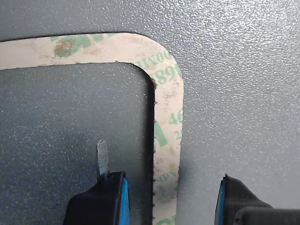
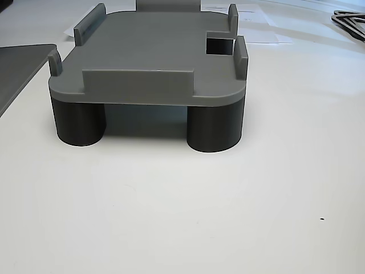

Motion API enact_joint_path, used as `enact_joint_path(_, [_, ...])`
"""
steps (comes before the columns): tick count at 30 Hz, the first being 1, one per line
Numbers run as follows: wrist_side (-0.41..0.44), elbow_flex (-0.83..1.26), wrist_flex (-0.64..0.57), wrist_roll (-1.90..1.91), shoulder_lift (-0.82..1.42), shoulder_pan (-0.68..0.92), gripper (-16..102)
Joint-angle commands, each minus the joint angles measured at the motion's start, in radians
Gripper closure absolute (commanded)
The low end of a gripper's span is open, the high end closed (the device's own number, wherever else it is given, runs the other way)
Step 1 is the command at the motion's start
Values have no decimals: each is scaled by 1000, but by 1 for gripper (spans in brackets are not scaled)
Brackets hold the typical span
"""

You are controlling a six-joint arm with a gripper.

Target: Move top rectangular frame to the holder.

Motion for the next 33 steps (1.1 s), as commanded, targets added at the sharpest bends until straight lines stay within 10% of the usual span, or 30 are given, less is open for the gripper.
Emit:
enact_joint_path(1, [0,-15,-2,-2,29,-11,10])
enact_joint_path(26, [-3,60,-52,5,41,-14,38])
enact_joint_path(33, [5,49,-40,41,35,-14,78])
